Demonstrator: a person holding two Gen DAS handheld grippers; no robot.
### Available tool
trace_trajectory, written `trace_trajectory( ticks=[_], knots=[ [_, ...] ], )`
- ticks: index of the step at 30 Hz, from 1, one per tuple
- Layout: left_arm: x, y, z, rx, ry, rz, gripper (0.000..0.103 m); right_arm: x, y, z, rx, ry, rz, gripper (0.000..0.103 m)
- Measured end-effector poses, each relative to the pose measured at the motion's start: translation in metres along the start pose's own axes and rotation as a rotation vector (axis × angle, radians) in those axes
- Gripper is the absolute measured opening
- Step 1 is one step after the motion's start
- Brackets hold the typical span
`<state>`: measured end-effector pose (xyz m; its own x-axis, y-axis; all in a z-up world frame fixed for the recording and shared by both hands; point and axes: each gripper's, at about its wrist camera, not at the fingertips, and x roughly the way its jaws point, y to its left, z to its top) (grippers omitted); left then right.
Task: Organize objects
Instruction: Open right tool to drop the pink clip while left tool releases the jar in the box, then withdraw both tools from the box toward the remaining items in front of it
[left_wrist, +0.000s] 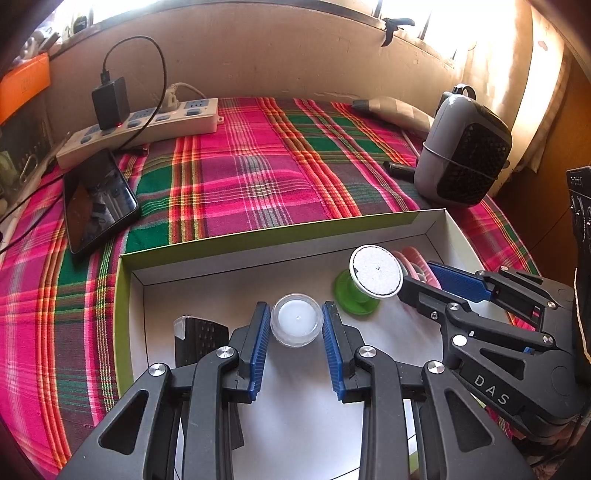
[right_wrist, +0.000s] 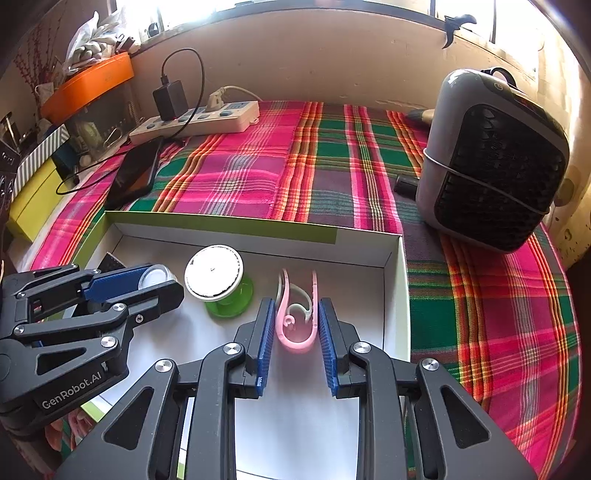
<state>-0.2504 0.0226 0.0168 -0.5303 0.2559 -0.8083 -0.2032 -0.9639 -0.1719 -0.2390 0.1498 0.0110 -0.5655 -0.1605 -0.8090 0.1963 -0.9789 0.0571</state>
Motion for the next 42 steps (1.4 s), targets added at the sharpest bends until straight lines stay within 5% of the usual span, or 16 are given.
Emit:
trace_trajectory(
  ticks=[4,9,42],
  knots=[
    [0.000,-0.001,-0.001,-0.001,0.000,-0.002,0.027,0.000,0.001,-0.001,-0.007,0.000,0.004,0.031],
    [-0.001,0.000,-0.002,0.001,0.001,0.001,0.027,-0.002,0.003,-0.002,-0.013,-0.012,-0.005,0.049],
    [-0.096,0.000,-0.067,-0.024,-0.145,0.024,0.028,-0.078,0.021,-0.062,0.001,-0.143,0.024,0.049]
  ],
)
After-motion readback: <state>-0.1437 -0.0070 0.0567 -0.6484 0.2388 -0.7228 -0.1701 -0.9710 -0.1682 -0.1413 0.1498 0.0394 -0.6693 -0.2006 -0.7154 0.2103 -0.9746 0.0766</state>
